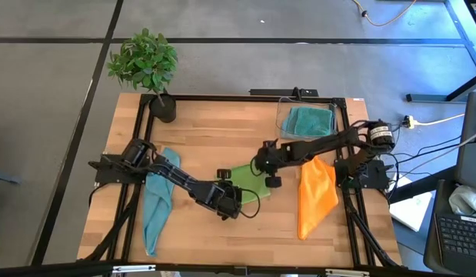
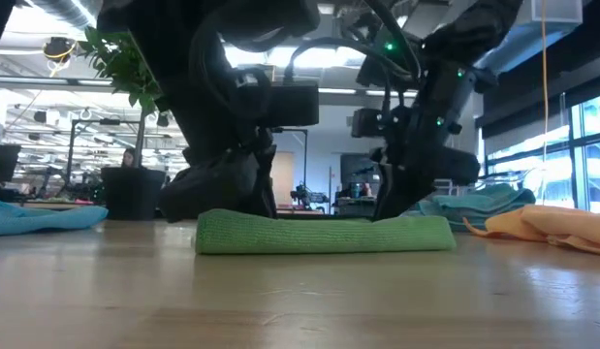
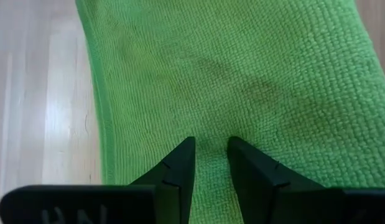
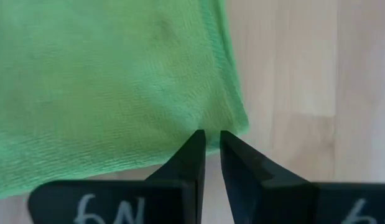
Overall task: Fold microfiber towels
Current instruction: Put the folded green microfiber towel into the transparent bin
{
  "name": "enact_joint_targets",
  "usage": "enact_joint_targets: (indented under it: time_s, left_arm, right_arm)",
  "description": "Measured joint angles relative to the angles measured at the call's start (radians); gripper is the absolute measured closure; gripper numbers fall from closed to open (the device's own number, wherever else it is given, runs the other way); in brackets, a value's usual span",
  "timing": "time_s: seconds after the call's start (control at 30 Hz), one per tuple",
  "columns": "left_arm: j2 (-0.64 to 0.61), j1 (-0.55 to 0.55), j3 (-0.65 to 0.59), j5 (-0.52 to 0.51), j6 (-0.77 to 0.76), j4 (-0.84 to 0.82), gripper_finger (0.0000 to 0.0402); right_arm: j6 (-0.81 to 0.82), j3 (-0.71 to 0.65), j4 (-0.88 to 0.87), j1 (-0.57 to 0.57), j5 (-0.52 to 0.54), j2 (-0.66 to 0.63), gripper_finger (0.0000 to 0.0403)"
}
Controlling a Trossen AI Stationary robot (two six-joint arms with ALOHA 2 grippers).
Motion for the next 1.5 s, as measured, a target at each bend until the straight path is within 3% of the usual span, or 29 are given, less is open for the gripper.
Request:
enact_joint_targets:
  time_s: [0.33,0.53,0.67,0.8,0.93,1.07,1.17,1.3,1.5]
  left_arm:
    - [-0.004,-0.004,-0.001,-0.021,0.000,-0.037,0.0308]
    - [-0.034,-0.024,-0.004,-0.070,-0.006,-0.100,0.0308]
    - [-0.069,-0.039,-0.003,-0.105,-0.006,-0.105,0.0308]
    - [-0.107,-0.059,-0.002,-0.114,-0.008,-0.114,0.0308]
    - [-0.152,-0.094,-0.002,-0.118,-0.010,-0.128,0.0308]
    - [-0.196,-0.136,-0.002,-0.117,-0.010,-0.147,0.0308]
    - [-0.216,-0.169,-0.002,-0.111,-0.018,-0.137,0.0308]
    - [-0.216,-0.199,-0.002,-0.103,-0.025,-0.119,0.0308]
    - [-0.216,-0.197,-0.002,-0.108,-0.026,-0.120,0.0308]
  right_arm:
    - [0.036,-0.006,0.012,-0.005,-0.030,-0.064,0.0350]
    - [0.083,0.014,0.021,0.100,-0.128,-0.223,0.0349]
    - [0.139,0.015,0.059,0.209,-0.129,-0.218,0.0339]
    - [0.160,0.014,0.130,0.318,-0.046,-0.117,0.0289]
    - [0.129,0.015,0.230,0.389,0.112,-0.019,0.0211]
    - [0.134,0.033,0.225,0.414,0.222,0.050,0.0144]
    - [0.158,0.033,0.162,0.412,0.267,0.084,0.0122]
    - [0.192,0.033,0.105,0.389,0.268,0.102,0.0130]
    - [0.159,0.033,0.153,0.364,0.214,0.112,0.0189]
